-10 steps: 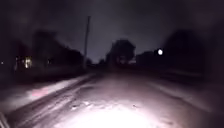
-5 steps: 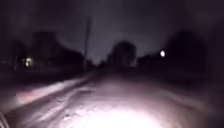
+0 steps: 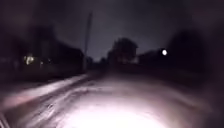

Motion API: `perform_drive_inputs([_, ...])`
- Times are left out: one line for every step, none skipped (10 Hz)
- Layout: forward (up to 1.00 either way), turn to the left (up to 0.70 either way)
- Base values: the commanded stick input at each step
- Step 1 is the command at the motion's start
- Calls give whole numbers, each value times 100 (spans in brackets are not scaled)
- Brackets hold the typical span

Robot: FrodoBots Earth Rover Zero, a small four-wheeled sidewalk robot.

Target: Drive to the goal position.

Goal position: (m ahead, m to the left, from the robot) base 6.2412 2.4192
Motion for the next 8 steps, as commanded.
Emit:
perform_drive_inputs([70,0])
perform_drive_inputs([70,0])
perform_drive_inputs([70,0])
perform_drive_inputs([70,0])
perform_drive_inputs([70,0])
perform_drive_inputs([70,0])
perform_drive_inputs([70,0])
perform_drive_inputs([70,0])
